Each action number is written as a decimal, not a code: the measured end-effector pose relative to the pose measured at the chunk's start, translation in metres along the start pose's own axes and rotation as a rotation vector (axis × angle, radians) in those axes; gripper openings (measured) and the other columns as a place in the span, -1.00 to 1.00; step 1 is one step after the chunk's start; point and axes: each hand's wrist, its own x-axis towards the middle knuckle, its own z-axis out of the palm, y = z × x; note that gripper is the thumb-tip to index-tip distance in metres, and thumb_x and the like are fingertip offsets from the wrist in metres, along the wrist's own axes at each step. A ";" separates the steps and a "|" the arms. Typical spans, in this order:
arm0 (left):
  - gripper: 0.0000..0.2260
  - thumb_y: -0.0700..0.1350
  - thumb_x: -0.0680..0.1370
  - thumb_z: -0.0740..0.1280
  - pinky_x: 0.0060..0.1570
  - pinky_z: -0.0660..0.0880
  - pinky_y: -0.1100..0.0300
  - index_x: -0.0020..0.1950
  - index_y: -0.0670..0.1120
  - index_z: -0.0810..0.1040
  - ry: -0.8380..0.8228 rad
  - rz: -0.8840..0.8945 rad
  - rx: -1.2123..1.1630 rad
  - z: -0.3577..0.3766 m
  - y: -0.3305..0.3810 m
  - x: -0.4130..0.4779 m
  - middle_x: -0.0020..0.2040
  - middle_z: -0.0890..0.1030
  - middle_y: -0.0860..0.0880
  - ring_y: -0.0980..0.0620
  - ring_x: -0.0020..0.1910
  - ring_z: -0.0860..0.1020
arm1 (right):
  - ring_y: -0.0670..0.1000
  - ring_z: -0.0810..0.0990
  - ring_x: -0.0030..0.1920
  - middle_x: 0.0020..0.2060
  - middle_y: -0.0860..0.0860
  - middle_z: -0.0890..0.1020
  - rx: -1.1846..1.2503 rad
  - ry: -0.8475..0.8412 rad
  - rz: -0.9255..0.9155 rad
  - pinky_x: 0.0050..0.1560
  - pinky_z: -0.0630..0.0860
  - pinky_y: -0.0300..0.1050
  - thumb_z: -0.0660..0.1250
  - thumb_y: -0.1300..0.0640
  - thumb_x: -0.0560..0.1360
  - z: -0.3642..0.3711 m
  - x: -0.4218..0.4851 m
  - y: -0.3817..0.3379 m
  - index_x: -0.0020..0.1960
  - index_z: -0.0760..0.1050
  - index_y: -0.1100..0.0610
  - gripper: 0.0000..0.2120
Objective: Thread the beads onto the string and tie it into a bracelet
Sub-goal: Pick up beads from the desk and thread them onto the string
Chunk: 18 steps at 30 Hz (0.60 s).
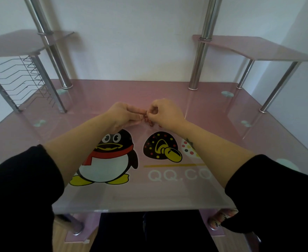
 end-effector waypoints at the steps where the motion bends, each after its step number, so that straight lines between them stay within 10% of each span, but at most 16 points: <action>1: -0.84 -0.42 0.46 0.36 -0.18 0.63 0.26 -0.06 -0.22 0.66 -0.002 -0.001 0.002 0.000 0.000 0.000 -0.07 0.69 -0.20 -0.04 -0.10 0.68 | -0.07 0.53 -0.25 -0.27 -0.08 0.60 -0.002 -0.002 -0.001 -0.34 0.43 -0.20 0.36 0.12 0.45 0.000 0.000 0.000 -0.17 0.60 0.09 -0.93; 18: -0.88 -0.34 0.40 0.45 -0.29 0.60 0.30 -0.08 -0.22 0.61 0.016 -0.002 -0.008 0.000 -0.001 -0.001 -0.20 0.69 -0.12 0.02 -0.19 0.69 | -0.14 0.61 -0.45 -0.31 0.14 0.69 0.308 -0.119 0.085 -0.56 0.39 -0.41 0.42 0.29 0.45 -0.001 -0.001 -0.003 -0.06 0.63 0.25 -0.92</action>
